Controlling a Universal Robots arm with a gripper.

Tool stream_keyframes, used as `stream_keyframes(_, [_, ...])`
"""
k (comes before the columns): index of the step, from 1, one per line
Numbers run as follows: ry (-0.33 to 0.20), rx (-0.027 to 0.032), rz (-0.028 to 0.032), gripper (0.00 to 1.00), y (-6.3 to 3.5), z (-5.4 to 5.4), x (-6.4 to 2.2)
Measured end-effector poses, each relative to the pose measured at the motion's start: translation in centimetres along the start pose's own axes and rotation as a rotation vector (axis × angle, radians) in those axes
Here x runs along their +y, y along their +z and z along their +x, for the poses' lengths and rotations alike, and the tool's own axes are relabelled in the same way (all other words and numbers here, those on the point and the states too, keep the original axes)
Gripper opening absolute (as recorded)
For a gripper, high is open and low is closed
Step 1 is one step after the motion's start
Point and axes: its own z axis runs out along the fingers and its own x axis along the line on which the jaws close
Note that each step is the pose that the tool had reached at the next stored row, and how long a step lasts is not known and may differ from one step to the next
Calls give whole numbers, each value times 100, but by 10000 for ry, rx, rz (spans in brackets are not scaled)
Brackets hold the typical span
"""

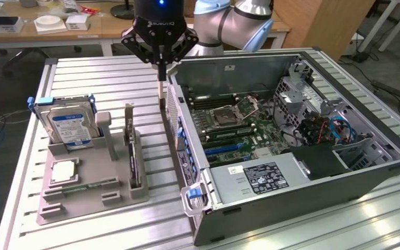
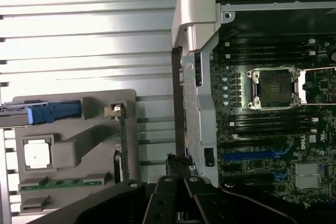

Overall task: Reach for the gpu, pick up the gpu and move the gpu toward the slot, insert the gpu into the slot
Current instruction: 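Reach for the gpu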

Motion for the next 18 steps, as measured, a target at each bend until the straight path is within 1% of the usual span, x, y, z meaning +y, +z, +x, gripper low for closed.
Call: stream_keyframes(18, [0, 0, 0, 10, -8, 303, -26])
